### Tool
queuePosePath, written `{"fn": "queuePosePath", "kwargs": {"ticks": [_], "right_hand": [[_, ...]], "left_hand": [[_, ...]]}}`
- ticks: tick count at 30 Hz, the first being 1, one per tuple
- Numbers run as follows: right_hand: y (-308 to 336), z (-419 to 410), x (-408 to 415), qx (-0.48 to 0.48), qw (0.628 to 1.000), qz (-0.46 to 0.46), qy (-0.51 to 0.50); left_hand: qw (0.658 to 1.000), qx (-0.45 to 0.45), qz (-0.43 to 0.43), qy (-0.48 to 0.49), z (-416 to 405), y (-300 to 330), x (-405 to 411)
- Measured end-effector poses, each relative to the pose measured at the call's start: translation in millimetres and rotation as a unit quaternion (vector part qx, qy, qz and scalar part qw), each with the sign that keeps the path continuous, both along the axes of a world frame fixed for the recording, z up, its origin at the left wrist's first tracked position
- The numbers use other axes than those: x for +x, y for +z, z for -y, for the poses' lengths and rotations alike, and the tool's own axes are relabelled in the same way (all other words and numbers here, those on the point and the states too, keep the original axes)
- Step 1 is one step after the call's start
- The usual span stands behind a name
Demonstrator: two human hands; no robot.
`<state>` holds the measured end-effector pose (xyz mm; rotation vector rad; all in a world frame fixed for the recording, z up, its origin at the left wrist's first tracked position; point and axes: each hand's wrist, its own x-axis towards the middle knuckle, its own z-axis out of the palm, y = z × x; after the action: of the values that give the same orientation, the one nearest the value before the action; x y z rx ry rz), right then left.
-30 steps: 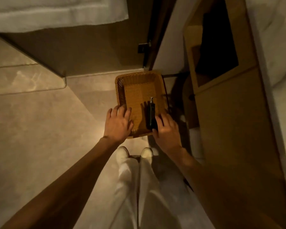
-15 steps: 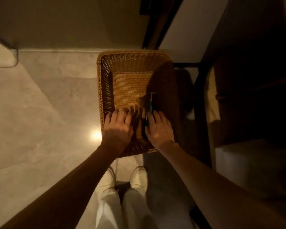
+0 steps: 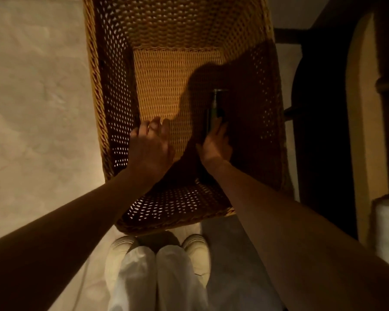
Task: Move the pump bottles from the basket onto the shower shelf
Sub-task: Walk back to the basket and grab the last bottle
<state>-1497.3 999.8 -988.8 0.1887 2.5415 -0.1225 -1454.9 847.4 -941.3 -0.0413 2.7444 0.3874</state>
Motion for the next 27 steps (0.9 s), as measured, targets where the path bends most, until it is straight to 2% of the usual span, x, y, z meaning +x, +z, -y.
{"fn": "queuePosePath", "kwargs": {"ticks": [3, 5, 8, 10, 14, 17, 19, 22, 24, 27], "right_hand": [[-9, 2, -6, -0.032, 0.989, 0.013, -0.141], [-7, 1, -6, -0.053, 0.98, 0.011, -0.191], [15, 4, 0, -0.098, 0.973, 0.007, -0.211], [46, 10, 6, -0.18, 0.957, -0.01, -0.227], [131, 33, 4, -0.298, 0.93, -0.083, -0.196], [215, 53, -6, -0.362, 0.905, -0.122, -0.189], [278, 68, -10, -0.411, 0.883, -0.133, -0.181], [381, 91, -10, -0.473, 0.861, -0.115, -0.151], [450, 108, -4, -0.511, 0.847, -0.088, -0.119], [548, 134, 9, -0.548, 0.832, -0.072, -0.048]], "left_hand": [[0.999, 0.038, 0.002, 0.015, -2, -6, 0], [0.997, 0.067, 0.008, 0.022, -1, -4, 2], [0.993, 0.106, 0.013, 0.041, 6, 15, 4], [0.989, 0.133, 0.014, 0.063, 10, 39, 5], [0.974, 0.192, 0.032, 0.119, 20, 101, 1], [0.941, 0.269, 0.057, 0.196, 34, 165, -7], [0.905, 0.317, 0.07, 0.274, 45, 220, -8], [0.829, 0.388, 0.083, 0.395, 62, 309, 3], [0.755, 0.439, 0.105, 0.476, 76, 370, 16], [0.613, 0.549, 0.13, 0.553, 92, 468, 44]]}}
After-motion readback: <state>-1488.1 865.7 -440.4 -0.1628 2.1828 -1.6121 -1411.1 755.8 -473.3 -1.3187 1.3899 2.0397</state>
